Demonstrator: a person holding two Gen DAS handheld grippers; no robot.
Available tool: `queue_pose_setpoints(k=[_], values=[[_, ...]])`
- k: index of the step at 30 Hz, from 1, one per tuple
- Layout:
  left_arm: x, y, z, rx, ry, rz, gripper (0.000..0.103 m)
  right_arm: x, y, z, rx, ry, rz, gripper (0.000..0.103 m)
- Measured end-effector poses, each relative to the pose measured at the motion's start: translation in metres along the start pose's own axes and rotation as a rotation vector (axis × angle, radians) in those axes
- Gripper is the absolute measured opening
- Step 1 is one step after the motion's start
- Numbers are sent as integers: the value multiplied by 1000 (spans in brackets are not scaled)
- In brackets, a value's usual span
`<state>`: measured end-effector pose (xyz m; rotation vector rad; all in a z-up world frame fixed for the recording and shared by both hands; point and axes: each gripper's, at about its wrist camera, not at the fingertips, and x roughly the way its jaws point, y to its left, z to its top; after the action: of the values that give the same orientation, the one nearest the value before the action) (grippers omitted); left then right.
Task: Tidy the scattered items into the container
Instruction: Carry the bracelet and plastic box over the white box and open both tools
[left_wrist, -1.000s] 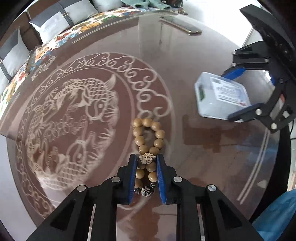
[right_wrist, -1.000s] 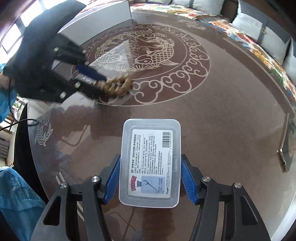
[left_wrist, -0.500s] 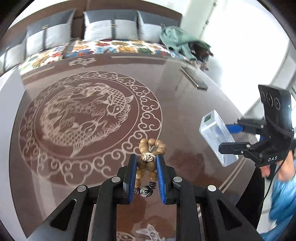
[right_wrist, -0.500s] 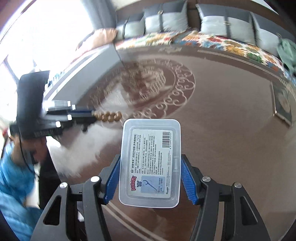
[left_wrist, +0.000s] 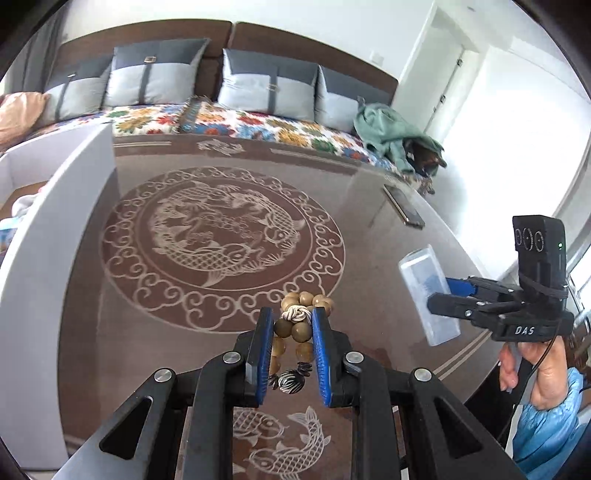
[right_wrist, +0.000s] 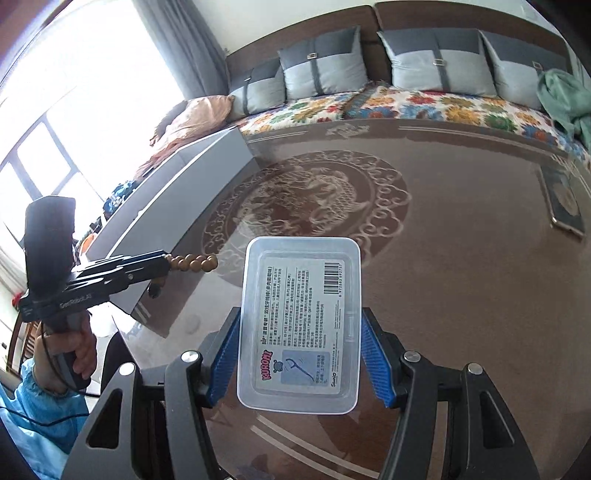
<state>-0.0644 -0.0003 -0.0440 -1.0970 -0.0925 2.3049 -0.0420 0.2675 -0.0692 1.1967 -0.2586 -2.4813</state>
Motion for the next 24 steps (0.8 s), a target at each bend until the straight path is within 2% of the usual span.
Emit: queue_pose_setpoints(k=[5,6,7,11,13,17,19,20,21,23,24], values=[[-29,20,-1,-41,-45,45,20,13,29,15,-60,8,28,61],[-35,25,0,-48,-53,54,7,16,34,18,-68,8,33,61],[-40,30,1,-56,-60,63,1,17,40,23,-82,6,36,61],[-54,49,4,-75,-71,100,0,25,59,37,-125,2,51,61],[-52,57,3,-78,-54,112,0,32,65,44,-140,10,54,61],[-32,62,-2,-21,77,144,1,35,67,44,-143,18,64,61],[-20,65,-6,2,136,187,4,34,66,43,-141,19,68,61],[-14,67,-8,13,170,207,9,34,65,42,-138,18,71,61],[-8,69,-10,26,205,221,26,33,63,41,-134,18,73,61],[5,71,-16,73,277,249,47,30,58,39,-125,15,75,61],[9,70,-18,96,295,265,49,29,56,38,-120,13,77,61]])
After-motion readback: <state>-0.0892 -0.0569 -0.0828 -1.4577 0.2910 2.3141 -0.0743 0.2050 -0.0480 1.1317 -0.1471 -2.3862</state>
